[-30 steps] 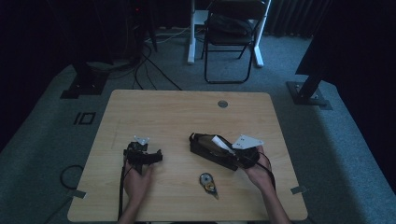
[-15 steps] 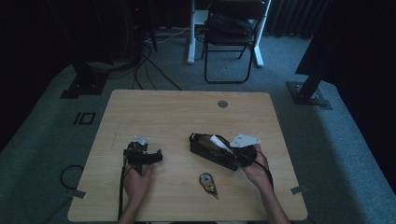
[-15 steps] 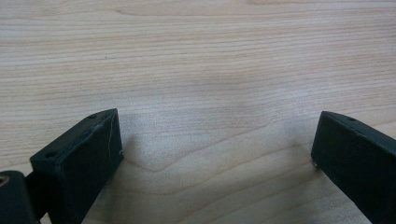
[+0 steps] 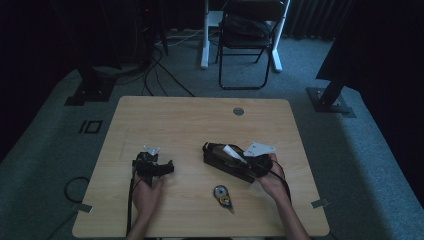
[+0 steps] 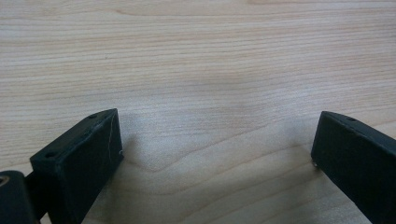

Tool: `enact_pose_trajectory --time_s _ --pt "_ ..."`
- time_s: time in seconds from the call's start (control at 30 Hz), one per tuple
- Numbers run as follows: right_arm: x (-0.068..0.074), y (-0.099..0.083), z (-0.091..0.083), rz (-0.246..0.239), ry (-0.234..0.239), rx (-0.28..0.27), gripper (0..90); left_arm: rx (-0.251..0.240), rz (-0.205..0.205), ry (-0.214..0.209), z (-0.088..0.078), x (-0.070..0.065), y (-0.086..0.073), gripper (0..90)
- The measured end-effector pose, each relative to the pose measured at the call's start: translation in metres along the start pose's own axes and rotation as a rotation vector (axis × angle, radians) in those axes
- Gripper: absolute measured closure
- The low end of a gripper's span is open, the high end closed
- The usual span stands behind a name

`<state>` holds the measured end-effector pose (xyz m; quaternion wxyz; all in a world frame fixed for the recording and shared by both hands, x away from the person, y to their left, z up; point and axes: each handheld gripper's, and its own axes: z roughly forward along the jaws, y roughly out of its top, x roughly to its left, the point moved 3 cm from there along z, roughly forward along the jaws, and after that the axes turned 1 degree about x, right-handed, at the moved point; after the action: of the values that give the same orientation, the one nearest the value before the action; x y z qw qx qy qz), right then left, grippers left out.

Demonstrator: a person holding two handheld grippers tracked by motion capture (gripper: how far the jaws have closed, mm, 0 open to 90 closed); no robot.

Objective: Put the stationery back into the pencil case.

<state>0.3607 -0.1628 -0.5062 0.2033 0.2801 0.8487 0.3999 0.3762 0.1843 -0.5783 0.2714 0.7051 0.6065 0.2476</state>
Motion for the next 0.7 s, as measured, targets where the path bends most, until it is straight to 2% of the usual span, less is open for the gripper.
enact_pose_trajectory --time_s 0.7 --pt "0.001 -0.001 0.015 0.017 0.051 0.071 70.7 0.000 0.000 0.000 0.000 0.000 0.000 2.2"
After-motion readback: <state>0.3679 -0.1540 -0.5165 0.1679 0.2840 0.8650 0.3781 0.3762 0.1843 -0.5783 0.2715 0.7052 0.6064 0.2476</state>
